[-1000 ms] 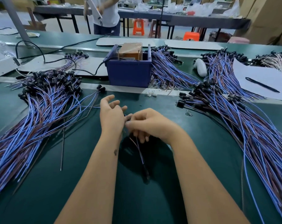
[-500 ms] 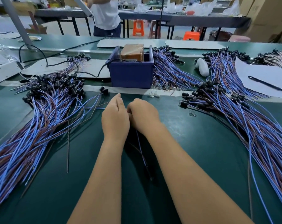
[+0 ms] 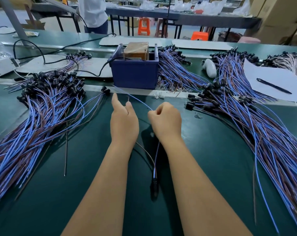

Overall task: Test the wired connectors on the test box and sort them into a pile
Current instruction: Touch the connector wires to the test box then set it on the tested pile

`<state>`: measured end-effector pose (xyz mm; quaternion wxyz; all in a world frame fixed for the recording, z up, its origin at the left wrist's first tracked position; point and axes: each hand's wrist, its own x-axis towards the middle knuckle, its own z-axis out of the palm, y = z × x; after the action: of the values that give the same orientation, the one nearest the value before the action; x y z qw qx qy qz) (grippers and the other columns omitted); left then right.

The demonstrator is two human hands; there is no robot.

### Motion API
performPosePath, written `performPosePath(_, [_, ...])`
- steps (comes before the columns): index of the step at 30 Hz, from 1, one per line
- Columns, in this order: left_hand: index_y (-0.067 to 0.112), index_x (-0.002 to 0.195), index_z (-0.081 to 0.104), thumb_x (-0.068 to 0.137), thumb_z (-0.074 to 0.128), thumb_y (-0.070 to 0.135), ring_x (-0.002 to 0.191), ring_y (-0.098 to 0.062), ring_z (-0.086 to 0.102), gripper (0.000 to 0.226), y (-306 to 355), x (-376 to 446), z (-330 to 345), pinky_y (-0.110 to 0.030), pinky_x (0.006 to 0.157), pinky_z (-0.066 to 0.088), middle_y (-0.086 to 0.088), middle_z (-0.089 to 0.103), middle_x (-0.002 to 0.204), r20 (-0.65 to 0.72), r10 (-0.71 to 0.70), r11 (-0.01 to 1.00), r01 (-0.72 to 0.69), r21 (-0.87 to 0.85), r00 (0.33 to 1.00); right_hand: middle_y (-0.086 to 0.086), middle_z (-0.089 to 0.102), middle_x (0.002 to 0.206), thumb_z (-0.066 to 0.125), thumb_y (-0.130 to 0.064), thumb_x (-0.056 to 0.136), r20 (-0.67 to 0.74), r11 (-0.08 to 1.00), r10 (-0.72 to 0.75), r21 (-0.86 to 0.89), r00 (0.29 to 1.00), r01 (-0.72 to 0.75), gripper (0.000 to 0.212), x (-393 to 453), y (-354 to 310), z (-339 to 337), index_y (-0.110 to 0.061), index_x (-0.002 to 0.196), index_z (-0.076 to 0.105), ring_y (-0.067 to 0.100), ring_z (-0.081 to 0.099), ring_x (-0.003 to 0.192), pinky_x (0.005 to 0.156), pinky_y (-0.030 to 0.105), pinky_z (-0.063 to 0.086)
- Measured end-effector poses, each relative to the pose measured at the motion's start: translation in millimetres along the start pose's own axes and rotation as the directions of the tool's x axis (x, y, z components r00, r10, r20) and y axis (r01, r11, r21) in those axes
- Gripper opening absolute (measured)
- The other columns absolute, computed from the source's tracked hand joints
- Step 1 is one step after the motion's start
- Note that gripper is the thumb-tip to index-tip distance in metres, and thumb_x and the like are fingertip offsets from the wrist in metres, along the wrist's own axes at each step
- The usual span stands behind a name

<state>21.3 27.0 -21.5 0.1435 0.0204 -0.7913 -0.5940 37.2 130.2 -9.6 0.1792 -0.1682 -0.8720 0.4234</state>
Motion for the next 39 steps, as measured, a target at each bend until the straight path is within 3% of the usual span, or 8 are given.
performPosePath(4, [0.014,0.141,0.040,0.107,0.032,0.023,0.058,0.000,0.053,0.037,3.7,-1.9,0.8,-0.014,0.059,0.043,0.010,0.070,0.078,0.007,0.064,0.998,-0.064,0.008,0.998,0.000,0.061,0.072,0.052,-0.005,0.083,0.045,0.886,0.192,0.421,0.980,-0.192,0.012,9.5,7.6,-16.9,-0.012,0.085,0.062,0.012,0.046,0.054,0.051,0.021,0.036])
performPosePath(7, [0.021,0.116,0.055,0.106,0.034,0.021,0.064,0.003,0.059,0.023,4.9,-1.2,0.1,-0.028,0.066,0.054,0.013,0.072,0.099,0.050,0.051,0.997,-0.047,-0.063,0.997,0.001,0.049,0.060,0.036,0.005,0.083,0.151,0.696,0.271,0.652,0.951,-0.301,0.031,16.5,8.9,-25.0,-0.012,0.088,0.062,0.008,0.031,0.040,0.043,0.021,0.026])
performPosePath(9, [0.026,0.102,0.056,0.106,0.035,0.018,0.067,0.003,0.062,0.023,4.4,1.1,-0.4,-0.022,0.059,0.051,0.010,0.072,0.103,0.052,0.029,0.991,-0.022,-0.130,0.998,-0.002,0.040,0.055,0.035,0.007,0.080,0.178,0.616,0.278,0.721,0.944,-0.318,0.034,17.7,9.6,-26.4,-0.009,0.087,0.065,0.008,0.023,0.036,0.038,0.018,0.020])
performPosePath(14, [0.027,0.093,0.053,0.106,0.035,0.016,0.050,-0.005,0.057,0.025,1.5,4.7,2.4,-0.018,0.049,0.045,0.004,0.070,0.082,0.003,-0.036,0.970,0.035,-0.239,0.999,-0.004,0.034,0.056,0.035,0.004,0.086,0.103,0.667,0.223,0.710,0.969,-0.228,0.033,13.5,8.0,-19.2,-0.012,0.086,0.065,0.008,0.023,0.041,0.039,0.018,0.020])
performPosePath(20, [0.027,0.094,0.055,0.105,0.036,0.017,0.047,-0.010,0.058,0.024,4.1,9.0,4.2,-0.019,0.047,0.046,0.002,0.068,0.068,-0.033,-0.026,0.947,0.014,-0.322,0.999,-0.002,0.036,0.061,0.038,-0.001,0.093,0.025,0.684,0.172,0.716,0.985,-0.138,0.030,10.9,7.1,-16.1,-0.018,0.094,0.062,0.009,0.026,0.049,0.045,0.020,0.024])
performPosePath(28, [0.027,0.099,0.058,0.105,0.039,0.019,0.047,-0.006,0.055,0.022,-2.2,31.6,0.9,-0.017,0.049,0.043,0.005,0.070,0.063,-0.041,-0.047,0.948,0.032,-0.317,0.998,-0.001,0.042,0.063,0.041,-0.004,0.098,-0.015,0.706,0.159,0.700,0.987,-0.103,0.028,16.3,7.0,-15.6,-0.023,0.096,0.063,0.010,0.033,0.054,0.052,0.023,0.029])
performPosePath(34, [0.027,0.103,0.060,0.103,0.042,0.023,0.047,-0.001,0.050,0.018,-6.2,37.8,5.9,-0.014,0.045,0.042,0.008,0.072,0.066,0.050,-0.082,0.968,0.091,-0.233,0.995,-0.002,0.051,0.057,0.044,-0.012,0.101,-0.021,0.711,0.136,0.698,0.990,-0.083,0.024,18.3,5.6,-10.7,-0.028,0.101,0.062,0.009,0.038,0.050,0.049,0.022,0.033])
performPosePath(39, [0.030,0.100,0.060,0.104,0.043,0.022,0.046,-0.004,0.052,0.019,-7.7,42.8,1.1,-0.016,0.045,0.042,0.005,0.071,0.064,0.041,-0.100,0.941,0.108,-0.321,0.994,-0.005,0.049,0.053,0.041,-0.016,0.103,-0.046,0.722,0.136,0.689,0.990,-0.067,0.019,18.3,4.9,-4.5,-0.025,0.100,0.058,0.005,0.038,0.047,0.048,0.020,0.033])
